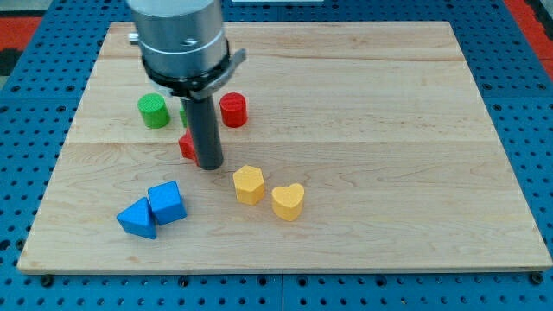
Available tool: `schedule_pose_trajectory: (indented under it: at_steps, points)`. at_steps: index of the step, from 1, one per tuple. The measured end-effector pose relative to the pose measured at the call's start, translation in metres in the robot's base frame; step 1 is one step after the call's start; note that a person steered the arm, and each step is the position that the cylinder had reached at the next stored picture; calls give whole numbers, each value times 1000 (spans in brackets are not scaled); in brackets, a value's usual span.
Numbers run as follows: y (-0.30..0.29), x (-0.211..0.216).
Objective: Place the yellow hexagon above the blue cube
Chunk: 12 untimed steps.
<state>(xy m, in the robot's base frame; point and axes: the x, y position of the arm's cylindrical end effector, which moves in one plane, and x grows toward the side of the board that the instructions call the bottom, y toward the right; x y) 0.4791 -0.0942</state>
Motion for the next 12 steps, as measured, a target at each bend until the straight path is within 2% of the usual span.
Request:
schedule_pose_trajectory:
  at_steps: [1,2,3,4,5,6,7,8,9,10,11,12]
  points:
    - [2,-19]
    - [29,-48]
    - [131,-47]
    - [246,-21]
    - [205,30]
    - [150,41]
    - [145,81]
    - [102,63]
    - [126,58]
    - [112,28]
    - [66,20]
    - [-3,32]
